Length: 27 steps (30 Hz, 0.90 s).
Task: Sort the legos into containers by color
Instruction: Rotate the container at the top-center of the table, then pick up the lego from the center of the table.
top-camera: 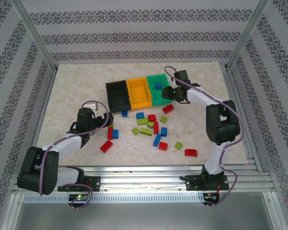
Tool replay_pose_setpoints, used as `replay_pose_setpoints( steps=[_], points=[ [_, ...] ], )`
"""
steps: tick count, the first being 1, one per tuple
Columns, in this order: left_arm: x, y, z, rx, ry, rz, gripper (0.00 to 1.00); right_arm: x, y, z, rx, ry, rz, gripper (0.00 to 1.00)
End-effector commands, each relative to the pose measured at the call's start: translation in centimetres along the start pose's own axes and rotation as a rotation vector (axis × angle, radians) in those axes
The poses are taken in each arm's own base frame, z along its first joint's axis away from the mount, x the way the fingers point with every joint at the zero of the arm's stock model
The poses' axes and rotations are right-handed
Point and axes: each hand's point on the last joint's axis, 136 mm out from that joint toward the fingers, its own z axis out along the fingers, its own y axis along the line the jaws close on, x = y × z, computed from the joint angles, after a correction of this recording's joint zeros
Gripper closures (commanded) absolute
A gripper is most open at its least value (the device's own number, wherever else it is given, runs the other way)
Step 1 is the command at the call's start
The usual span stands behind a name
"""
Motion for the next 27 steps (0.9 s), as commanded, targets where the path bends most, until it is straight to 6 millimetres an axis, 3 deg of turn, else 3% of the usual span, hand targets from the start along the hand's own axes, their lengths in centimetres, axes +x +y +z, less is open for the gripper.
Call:
replay_pose_setpoints(
  steps=[1, 4, 9, 13, 21, 27],
  points=[
    [-2.2, -0.8, -0.3, 0.032, -0.063, -0.004, 0.06, 0.7, 1.0, -2.4, 0.002, -0.013, -0.059, 0.48],
    [-2.4, -0.9, -0.4, 0.035, -0.069, -0.003, 0.06, 2.4, -0.4, -3.2, 0.066, -0.002, -0.087, 0.43],
    [-2.4, -0.9, -0.6, 0.039, -0.078, -0.008, 0.05, 5.8, -3.2, -2.4, 0.155, 0.077, -0.122, 0.37],
    [-2.5, -0.8, -0.7, 0.035, -0.086, -0.01, 0.06, 7.8, -2.7, -1.3, 0.116, 0.145, -0.165, 0.23],
    [-2.4, -0.8, -0.7, 0.035, -0.083, -0.009, 0.05, 7.7, -1.5, 0.5, 0.123, 0.192, -0.249, 0.22],
    [-2.5, -0.8, -0.7, 0.034, -0.085, -0.009, 0.05, 7.7, -2.3, 1.7, 0.182, 0.226, -0.284, 0.22]
  ],
)
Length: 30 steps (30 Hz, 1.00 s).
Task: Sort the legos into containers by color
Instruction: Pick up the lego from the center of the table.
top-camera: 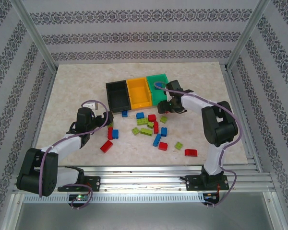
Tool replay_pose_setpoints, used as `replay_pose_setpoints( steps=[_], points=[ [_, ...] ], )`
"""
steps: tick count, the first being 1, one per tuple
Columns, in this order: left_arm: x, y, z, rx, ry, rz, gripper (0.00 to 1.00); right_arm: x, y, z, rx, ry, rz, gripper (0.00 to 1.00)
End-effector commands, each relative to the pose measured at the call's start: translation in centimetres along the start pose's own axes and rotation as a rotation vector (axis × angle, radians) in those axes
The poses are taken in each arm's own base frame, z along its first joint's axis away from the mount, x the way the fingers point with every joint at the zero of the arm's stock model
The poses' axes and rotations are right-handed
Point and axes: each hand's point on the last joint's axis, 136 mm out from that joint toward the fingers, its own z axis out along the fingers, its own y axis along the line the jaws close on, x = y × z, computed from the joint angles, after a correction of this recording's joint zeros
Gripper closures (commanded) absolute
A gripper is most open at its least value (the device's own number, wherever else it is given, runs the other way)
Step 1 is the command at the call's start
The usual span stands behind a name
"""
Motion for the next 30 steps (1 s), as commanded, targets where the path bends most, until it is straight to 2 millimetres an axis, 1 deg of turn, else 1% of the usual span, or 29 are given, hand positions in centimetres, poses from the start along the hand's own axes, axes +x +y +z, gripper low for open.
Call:
replay_pose_setpoints(
  steps=[1, 8, 10, 13, 17, 19, 27, 30],
  points=[
    [-1.6, -0.4, -0.3, 0.021, -0.054, -0.009, 0.05, 0.3, -0.7, 0.6, 0.053, 0.047, -0.036, 0.22],
    [-1.6, -0.5, -0.2, 0.028, -0.049, -0.011, 0.05, 0.5, -0.5, 1.5, 0.056, 0.09, -0.039, 0.23],
    [-1.6, -0.4, -0.2, 0.027, -0.049, -0.012, 0.05, 0.6, -0.5, 1.4, 0.059, 0.087, -0.039, 0.29],
    [-1.6, -0.5, -0.3, 0.03, -0.051, -0.011, 0.05, 1.0, -0.4, 1.3, 0.059, 0.085, -0.04, 0.44],
    [-1.6, -0.6, -0.3, 0.032, -0.051, -0.01, 0.05, 1.3, -0.6, 0.6, 0.065, 0.063, -0.035, 0.53],
    [-1.7, -0.6, -0.4, 0.034, -0.059, -0.011, 0.05, 1.6, -0.7, 0.1, 0.072, 0.056, -0.033, 0.54],
    [-1.8, -0.7, -0.5, 0.042, -0.065, -0.013, 0.05, 2.8, -1.1, -1.8, 0.086, 0.025, -0.022, 0.66],
    [-1.9, -0.7, -0.6, 0.043, -0.073, -0.012, 0.05, 3.0, -1.0, -2.4, 0.082, 0.023, -0.021, 0.68]
  ],
)
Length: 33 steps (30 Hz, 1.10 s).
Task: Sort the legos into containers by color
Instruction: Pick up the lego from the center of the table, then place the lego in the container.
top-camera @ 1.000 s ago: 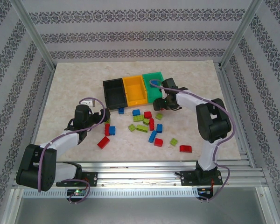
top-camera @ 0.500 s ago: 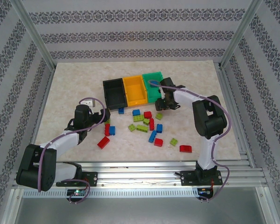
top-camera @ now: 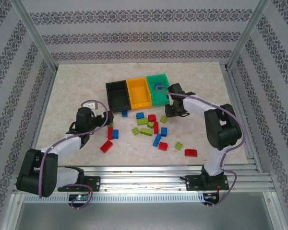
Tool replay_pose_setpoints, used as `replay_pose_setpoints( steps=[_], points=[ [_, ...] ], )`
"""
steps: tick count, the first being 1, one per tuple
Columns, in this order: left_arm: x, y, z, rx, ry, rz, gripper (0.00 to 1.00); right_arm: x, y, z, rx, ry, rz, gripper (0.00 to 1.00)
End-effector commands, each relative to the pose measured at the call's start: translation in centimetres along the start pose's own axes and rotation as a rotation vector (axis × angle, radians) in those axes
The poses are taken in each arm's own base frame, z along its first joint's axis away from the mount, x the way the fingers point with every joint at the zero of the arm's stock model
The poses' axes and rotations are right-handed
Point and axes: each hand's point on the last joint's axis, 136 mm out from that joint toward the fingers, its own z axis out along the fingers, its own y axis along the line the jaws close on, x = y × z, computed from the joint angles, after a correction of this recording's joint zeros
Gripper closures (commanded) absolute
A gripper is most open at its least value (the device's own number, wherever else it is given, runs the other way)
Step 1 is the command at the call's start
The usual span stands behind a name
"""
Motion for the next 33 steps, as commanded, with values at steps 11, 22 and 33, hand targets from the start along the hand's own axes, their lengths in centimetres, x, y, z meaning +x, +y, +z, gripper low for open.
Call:
replay_pose_setpoints(
  steps=[11, 22, 33],
  points=[
    [-1.7, -0.3, -0.5, 0.02, -0.069, -0.006, 0.05, -1.0, 4.5, -6.5, -0.075, -0.149, -0.023, 0.68],
    [-1.6, -0.1, -0.5, 0.011, -0.068, -0.007, 0.05, -9.0, 13.1, -7.6, -0.273, -0.256, -0.069, 0.63],
    [-1.5, -0.2, -0.3, 0.016, -0.061, -0.01, 0.05, -7.0, 13.2, -5.1, -0.278, -0.179, -0.067, 0.4]
  ],
)
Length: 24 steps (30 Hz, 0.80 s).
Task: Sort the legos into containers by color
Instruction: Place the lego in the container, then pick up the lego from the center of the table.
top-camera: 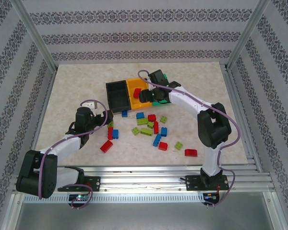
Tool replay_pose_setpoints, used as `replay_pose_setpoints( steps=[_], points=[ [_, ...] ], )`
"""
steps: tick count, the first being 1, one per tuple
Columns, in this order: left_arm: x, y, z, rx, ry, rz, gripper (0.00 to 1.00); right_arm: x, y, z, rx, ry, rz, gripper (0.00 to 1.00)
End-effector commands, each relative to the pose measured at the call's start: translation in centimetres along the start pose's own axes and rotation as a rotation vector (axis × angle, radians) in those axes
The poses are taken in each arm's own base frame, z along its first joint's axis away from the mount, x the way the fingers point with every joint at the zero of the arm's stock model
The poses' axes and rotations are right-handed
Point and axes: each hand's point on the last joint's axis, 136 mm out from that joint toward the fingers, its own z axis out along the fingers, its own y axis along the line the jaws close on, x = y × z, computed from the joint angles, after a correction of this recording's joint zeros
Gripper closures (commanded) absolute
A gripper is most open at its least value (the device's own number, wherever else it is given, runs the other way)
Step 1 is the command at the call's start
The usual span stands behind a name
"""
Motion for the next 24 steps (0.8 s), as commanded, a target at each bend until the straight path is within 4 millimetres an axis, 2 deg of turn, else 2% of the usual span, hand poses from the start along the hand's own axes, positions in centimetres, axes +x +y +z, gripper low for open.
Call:
replay_pose_setpoints(
  steps=[1, 6, 9, 15, 21, 24],
  points=[
    [-0.8, 0.0, 0.0, 0.01, -0.034, -0.012, 0.05, 2.8, -0.5, -0.6, 0.018, 0.05, 0.003, 0.4],
    [-0.8, -0.1, 0.0, 0.019, -0.035, -0.018, 0.05, 7.3, -2.6, -0.7, 0.089, 0.135, -0.007, 0.38],
    [-0.7, -0.1, 0.1, 0.019, -0.033, -0.018, 0.05, 8.8, -3.3, -0.2, 0.108, 0.176, -0.007, 0.37],
    [-0.7, 0.0, 0.0, 0.013, -0.038, -0.014, 0.05, 9.6, -2.5, 1.2, 0.093, 0.215, -0.011, 0.36],
    [-0.8, 0.1, -0.1, 0.009, -0.04, -0.012, 0.05, 10.0, -2.5, 2.7, 0.114, 0.252, -0.014, 0.36],
    [-0.8, 0.0, -0.1, 0.013, -0.04, -0.013, 0.05, 10.4, -3.2, 3.1, 0.144, 0.267, -0.018, 0.37]
  ],
)
